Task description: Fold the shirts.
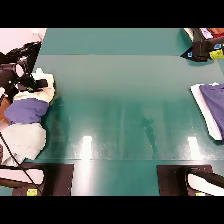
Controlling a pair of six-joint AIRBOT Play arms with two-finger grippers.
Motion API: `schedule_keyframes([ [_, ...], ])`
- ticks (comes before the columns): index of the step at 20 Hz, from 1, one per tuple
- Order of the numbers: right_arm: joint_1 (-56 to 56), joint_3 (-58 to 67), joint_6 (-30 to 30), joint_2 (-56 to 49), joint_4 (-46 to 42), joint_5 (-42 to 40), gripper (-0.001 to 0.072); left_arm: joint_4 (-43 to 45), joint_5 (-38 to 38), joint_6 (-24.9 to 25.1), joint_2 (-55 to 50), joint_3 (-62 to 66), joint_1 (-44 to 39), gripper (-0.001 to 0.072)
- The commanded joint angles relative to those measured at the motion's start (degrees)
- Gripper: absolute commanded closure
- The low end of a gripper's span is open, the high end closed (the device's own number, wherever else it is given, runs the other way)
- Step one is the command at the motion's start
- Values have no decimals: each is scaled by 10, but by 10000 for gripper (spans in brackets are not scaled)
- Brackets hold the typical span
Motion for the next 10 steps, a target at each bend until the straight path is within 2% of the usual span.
schedule_keyframes([
  [1,0,0,-1,1,0,-19,696,-19,-19,0,12,24,2,676],
  [5,-4,49,-1,3,-1,-57,696,-31,-8,40,148,118,-48,676],
  [10,-18,157,-1,3,-2,-118,696,-31,-11,49,303,227,-198,677],
])
